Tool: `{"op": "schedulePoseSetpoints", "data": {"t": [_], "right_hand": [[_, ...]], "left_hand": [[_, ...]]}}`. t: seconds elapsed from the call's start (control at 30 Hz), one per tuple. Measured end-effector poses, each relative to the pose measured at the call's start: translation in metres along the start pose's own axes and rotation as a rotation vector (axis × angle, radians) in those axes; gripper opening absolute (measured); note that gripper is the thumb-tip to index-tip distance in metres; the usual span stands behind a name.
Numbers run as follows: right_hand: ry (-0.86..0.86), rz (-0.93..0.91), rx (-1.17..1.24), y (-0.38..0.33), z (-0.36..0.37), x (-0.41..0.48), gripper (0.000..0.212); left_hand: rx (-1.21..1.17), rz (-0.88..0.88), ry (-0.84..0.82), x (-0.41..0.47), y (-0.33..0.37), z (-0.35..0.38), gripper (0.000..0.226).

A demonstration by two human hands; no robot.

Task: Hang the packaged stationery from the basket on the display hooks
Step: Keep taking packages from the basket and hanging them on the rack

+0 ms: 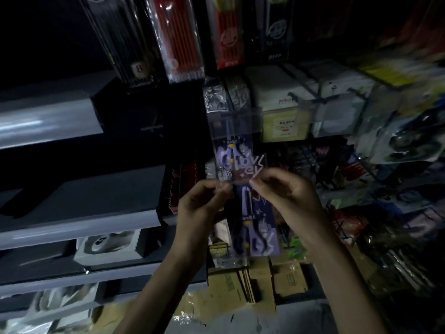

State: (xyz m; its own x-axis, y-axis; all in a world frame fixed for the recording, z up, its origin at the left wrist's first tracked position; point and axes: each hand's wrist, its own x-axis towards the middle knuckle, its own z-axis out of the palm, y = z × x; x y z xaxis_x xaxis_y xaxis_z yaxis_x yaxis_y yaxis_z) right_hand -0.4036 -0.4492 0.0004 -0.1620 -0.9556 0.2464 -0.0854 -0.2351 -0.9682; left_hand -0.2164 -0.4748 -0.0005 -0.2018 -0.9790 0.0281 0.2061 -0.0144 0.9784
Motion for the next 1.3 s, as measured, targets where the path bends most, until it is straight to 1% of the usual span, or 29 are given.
{"op": "schedulePoseSetpoints", "data": {"t": [0.07, 0.13, 0.17, 0.27, 0.4, 0.47, 0.6, 0.77, 0.83, 1.0, 1.13, 1.3], "right_hand": [[-0.004, -0.03, -0.018, -0.004, 0.0, 0.002, 0.017], [0.021, -0.045, -0.013, -0.006, -0.001, 0.004, 0.018], [0.033, -0.045, -0.009, -0.006, -0.001, 0.005, 0.017], [0.029, -0.038, -0.006, -0.008, -0.002, 0.006, 0.018], [0.007, -0.038, -0.049, -0.011, -0.007, 0.006, 0.014], [0.016, -0.023, -0.063, -0.011, -0.01, 0.005, 0.015], [0.138, -0.004, -0.096, -0.007, -0.017, 0.007, 0.014], [0.261, -0.015, -0.11, -0.003, -0.027, 0.01, 0.014], [0.284, -0.02, -0.099, -0.004, -0.027, 0.012, 0.013], [0.252, -0.002, -0.096, 0.002, -0.021, 0.014, 0.016], [0.226, -0.042, -0.102, 0.004, -0.016, 0.018, 0.019], [0.212, -0.051, -0.089, -0.001, -0.004, 0.026, 0.011]], "left_hand": [[-0.023, -0.002, -0.013, 0.003, 0.003, 0.003, 0.021], [-0.016, 0.013, -0.013, 0.006, 0.004, 0.006, 0.028], [-0.004, 0.022, -0.003, 0.007, 0.005, 0.006, 0.026], [0.021, 0.056, 0.019, 0.012, 0.008, 0.005, 0.012], [0.078, 0.133, 0.031, 0.016, 0.01, 0.008, 0.009], [0.139, 0.163, 0.02, 0.018, 0.012, 0.011, 0.012], [0.137, 0.169, 0.045, 0.028, 0.022, 0.008, 0.015], [0.074, 0.234, 0.097, 0.046, 0.05, 0.003, 0.021], [0.061, 0.256, 0.081, 0.049, 0.058, 0.005, 0.02], [0.075, 0.325, 0.019, 0.037, 0.064, 0.007, 0.007], [0.086, 0.36, -0.03, 0.025, 0.077, 0.007, 0.016], [0.077, 0.359, -0.094, 0.021, 0.099, 0.008, 0.021]]}}
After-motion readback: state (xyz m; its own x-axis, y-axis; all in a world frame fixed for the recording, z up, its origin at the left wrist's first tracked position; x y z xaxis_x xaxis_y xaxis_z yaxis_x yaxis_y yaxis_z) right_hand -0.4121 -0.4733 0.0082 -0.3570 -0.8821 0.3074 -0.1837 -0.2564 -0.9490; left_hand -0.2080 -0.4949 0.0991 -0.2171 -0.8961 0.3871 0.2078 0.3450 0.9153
